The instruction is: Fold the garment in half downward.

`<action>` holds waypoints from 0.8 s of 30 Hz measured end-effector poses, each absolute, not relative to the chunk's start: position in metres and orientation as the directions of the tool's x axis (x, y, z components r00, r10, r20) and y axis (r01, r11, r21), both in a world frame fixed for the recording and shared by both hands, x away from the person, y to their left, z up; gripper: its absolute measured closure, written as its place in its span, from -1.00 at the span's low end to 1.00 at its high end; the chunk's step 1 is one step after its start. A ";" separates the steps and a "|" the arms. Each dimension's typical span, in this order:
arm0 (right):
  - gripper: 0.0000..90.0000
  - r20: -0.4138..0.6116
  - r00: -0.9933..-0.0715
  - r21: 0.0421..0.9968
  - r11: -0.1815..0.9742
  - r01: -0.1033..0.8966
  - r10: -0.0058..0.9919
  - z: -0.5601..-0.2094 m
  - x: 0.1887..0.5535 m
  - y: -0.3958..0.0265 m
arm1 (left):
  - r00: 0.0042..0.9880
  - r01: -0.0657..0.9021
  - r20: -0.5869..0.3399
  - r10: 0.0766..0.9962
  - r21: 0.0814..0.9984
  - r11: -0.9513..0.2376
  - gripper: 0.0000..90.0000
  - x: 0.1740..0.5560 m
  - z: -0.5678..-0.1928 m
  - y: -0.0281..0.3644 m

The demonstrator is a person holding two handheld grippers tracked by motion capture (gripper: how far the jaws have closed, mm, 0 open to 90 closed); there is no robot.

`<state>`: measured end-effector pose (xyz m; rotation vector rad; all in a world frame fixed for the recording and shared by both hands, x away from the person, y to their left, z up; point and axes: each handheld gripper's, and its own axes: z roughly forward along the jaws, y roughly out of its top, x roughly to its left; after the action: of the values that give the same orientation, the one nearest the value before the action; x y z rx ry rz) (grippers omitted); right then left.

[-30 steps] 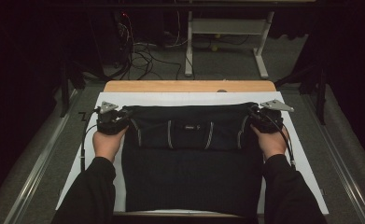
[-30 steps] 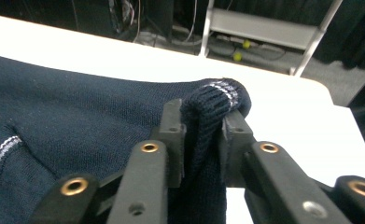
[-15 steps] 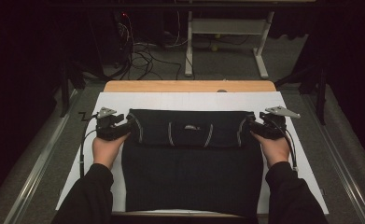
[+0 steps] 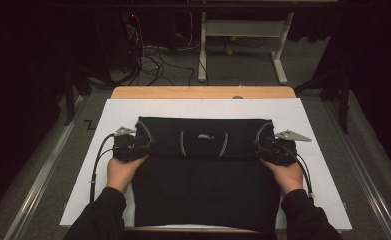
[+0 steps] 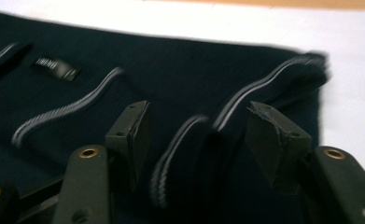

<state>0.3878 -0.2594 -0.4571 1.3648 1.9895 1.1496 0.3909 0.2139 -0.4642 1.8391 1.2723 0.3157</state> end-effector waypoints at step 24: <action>0.75 -0.013 -0.448 0.775 0.292 0.560 0.894 -0.471 0.378 -0.244 | 0.471 0.663 -0.236 0.850 0.731 -0.164 0.55 0.387 -0.479 0.209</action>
<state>0.3782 -0.2437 -0.4709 1.2988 2.1174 0.9964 0.3867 0.2094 -0.4790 1.9013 1.2632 0.2890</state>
